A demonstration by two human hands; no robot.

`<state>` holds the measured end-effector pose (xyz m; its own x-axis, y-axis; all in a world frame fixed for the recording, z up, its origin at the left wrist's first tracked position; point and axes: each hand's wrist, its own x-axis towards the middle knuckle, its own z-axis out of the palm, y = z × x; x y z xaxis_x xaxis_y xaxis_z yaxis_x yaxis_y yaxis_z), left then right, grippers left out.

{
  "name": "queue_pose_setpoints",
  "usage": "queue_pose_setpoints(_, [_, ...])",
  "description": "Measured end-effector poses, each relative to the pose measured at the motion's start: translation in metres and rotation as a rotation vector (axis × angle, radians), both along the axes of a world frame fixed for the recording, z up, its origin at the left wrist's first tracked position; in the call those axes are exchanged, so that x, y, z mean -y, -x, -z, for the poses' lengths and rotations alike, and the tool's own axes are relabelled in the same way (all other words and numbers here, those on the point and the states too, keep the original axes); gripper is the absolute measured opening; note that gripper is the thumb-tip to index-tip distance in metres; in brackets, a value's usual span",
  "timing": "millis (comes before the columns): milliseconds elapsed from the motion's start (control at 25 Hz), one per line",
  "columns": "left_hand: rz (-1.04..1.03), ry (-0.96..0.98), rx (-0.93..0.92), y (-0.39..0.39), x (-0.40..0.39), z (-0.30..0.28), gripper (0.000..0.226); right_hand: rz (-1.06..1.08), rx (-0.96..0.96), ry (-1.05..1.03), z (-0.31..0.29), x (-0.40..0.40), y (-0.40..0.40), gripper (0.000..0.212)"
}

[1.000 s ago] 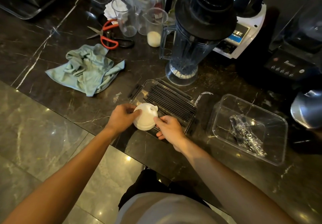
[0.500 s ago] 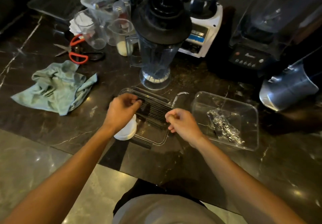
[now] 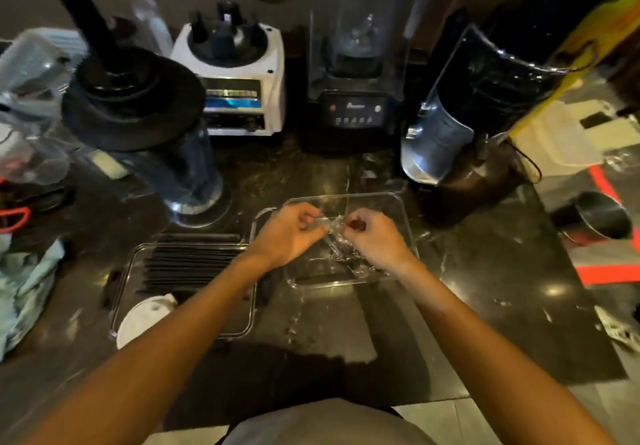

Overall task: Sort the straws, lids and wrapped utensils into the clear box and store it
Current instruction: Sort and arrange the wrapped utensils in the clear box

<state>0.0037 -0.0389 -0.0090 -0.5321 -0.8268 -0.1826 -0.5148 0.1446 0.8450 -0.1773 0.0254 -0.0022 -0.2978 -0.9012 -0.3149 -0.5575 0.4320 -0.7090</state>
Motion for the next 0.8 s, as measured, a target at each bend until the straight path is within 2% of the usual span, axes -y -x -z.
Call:
queue_pose_setpoints(120, [0.116,-0.048,0.143,0.03,0.003,0.014,0.038,-0.148,-0.069,-0.119,0.006,-0.003,0.022,0.012])
queue_pose_setpoints(240, [0.224,0.046,0.321,0.045,0.004,0.032,0.035,-0.308,-0.201,-0.309,0.022,0.001,0.027,0.02])
queue_pose_setpoints(320, [0.281,0.048,0.365,0.052,0.002,0.041,0.038,-0.352,-0.282,-0.409,0.029,0.003,0.024,0.021])
queue_pose_setpoints(520, [0.37,0.124,0.454,0.061,-0.001,0.057,0.043,-0.465,-0.538,-0.38,0.043,0.005,0.01,0.025])
queue_pose_setpoints(680, [0.385,0.159,0.528,0.058,0.0,0.066,0.046,-0.49,-0.48,-0.415,0.044,0.007,0.017,0.026])
queue_pose_setpoints(800, [0.367,0.106,0.485,0.053,0.003,0.069,0.024,-0.468,-0.362,-0.361,0.034,0.01,0.035,0.018])
